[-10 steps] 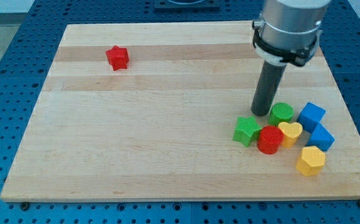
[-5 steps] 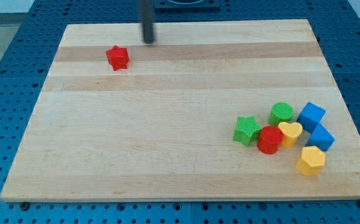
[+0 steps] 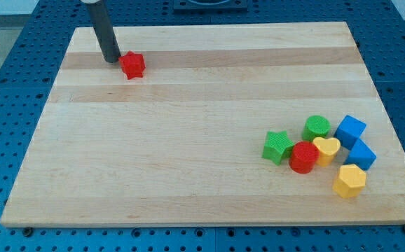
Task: Move the red star in between the green circle and the green star
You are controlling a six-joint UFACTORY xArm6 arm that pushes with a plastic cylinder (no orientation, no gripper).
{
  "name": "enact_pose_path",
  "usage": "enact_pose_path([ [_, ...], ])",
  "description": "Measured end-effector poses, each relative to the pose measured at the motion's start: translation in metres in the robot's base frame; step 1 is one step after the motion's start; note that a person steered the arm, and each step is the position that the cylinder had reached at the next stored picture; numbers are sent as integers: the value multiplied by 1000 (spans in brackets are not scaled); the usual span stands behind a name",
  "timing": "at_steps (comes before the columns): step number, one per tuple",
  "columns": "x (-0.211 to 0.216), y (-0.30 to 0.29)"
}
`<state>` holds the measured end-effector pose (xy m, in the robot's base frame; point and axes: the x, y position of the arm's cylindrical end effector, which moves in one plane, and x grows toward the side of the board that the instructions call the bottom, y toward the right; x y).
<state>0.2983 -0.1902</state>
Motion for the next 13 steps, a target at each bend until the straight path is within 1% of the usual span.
enact_pose_path([
  [1, 5, 17],
  [2, 7, 17],
  [4, 48, 34],
  [5, 50, 60],
  [6, 50, 101],
  [7, 50, 113],
  [8, 50, 138],
  [9, 46, 176],
  [10, 42, 193],
  [12, 32, 193],
  [13, 42, 197],
])
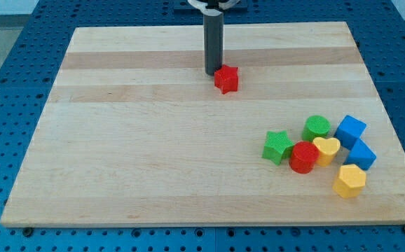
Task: Move the red star in between the green circle and the green star
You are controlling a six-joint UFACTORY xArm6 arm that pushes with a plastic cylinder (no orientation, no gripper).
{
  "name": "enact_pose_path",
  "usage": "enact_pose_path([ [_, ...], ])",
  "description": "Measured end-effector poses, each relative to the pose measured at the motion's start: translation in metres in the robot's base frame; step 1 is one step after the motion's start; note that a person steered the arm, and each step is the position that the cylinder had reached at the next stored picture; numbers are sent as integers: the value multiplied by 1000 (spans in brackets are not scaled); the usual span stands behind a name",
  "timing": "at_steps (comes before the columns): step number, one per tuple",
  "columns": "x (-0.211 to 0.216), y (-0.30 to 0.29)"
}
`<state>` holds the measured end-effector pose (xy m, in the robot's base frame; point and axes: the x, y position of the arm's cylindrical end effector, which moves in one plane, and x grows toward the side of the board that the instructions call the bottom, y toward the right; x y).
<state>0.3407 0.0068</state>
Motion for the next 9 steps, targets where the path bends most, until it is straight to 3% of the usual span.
enact_pose_path([
  [4, 70, 107],
  [6, 74, 108],
  [9, 130, 116],
])
